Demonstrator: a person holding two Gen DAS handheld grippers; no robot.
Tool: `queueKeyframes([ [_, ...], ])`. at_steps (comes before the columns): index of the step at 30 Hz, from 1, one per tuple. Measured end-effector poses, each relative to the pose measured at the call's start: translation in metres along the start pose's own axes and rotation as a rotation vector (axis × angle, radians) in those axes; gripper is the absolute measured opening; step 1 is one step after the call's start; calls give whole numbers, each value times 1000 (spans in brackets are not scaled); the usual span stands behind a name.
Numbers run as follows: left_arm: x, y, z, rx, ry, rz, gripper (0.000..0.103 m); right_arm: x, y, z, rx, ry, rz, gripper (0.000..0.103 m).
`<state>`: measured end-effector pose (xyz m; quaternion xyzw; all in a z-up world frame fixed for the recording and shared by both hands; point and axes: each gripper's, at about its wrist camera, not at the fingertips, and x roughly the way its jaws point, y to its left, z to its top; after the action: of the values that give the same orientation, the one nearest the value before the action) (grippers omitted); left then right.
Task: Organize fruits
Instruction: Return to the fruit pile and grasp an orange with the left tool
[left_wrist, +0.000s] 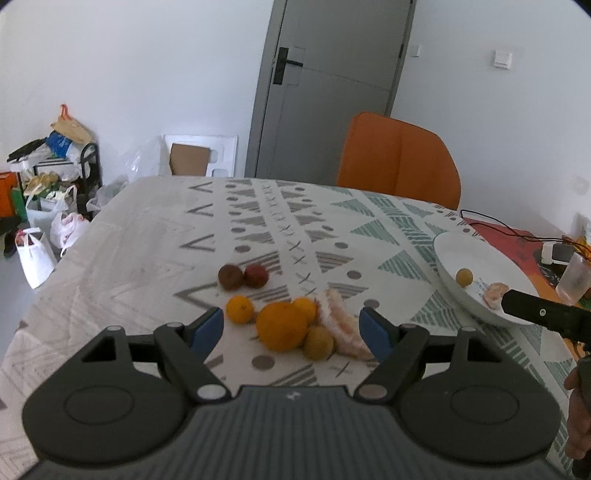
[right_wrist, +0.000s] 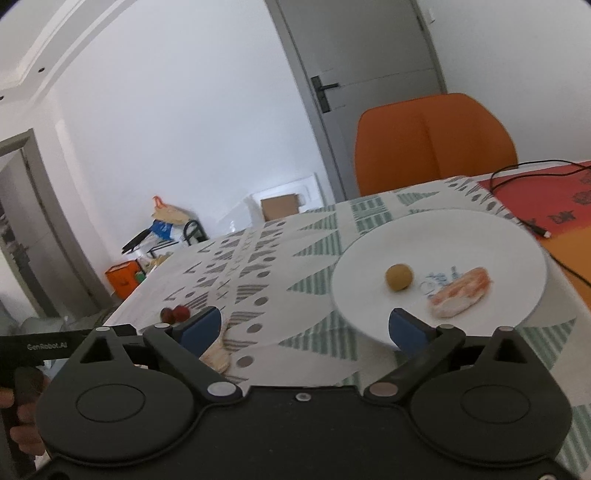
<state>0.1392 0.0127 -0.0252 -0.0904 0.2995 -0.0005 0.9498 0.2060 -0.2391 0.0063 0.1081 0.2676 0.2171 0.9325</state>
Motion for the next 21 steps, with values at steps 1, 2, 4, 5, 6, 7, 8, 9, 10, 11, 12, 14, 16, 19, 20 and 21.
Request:
queueKeyframes([
  [1, -1, 1, -2, -3, 3, -1, 79, 1, 2, -1, -5, 5, 6, 100],
  [2, -1, 1, -4, -7, 6, -1, 79, 2, 5, -2, -10, 10, 11, 101],
  [4, -2, 2, -9, -14, 16, -9, 79, 4, 7, -4, -18, 20, 13, 103],
  [5, -2, 2, -11, -17, 19, -12, 79, 6, 8, -4, -22, 28, 16, 103],
  [6, -3, 2, -13, -18, 21, -14, 79, 7, 9, -5, -25, 34, 21, 103],
  [7, -3, 1, -16, -18, 23, -16, 79, 7, 10, -6, -28, 39, 23, 103],
  [8, -4, 1, -18, -17, 25, -19, 79, 8, 11, -7, -31, 43, 24, 103],
  [9, -4, 0, -20, -17, 27, -24, 79, 8, 12, -8, -35, 48, 24, 103],
  [10, -3, -1, -22, -18, 32, -29, 79, 8, 13, -9, -36, 51, 25, 103],
  [11, -2, -2, -23, -19, 38, -33, 78, 9, 14, -10, -37, 56, 27, 103],
  [12, -2, -2, -25, -20, 40, -36, 78, 9, 14, -11, -38, 62, 29, 103],
  [14, -1, -5, -28, -21, 38, -39, 76, 9, 15, -12, -46, 70, 35, 103],
  [16, -1, -6, -31, -22, 38, -48, 75, 9, 17, -15, -57, 83, 41, 103],
  [19, 1, -8, -37, -21, 48, -57, 69, 11, 20, -20, -71, 102, 53, 103],
  [20, 1, -9, -38, -19, 52, -60, 65, 12, 21, -21, -74, 108, 54, 103],
  [21, 2, -9, -40, -18, 56, -63, 63, 13, 22, -22, -75, 114, 55, 103],
])
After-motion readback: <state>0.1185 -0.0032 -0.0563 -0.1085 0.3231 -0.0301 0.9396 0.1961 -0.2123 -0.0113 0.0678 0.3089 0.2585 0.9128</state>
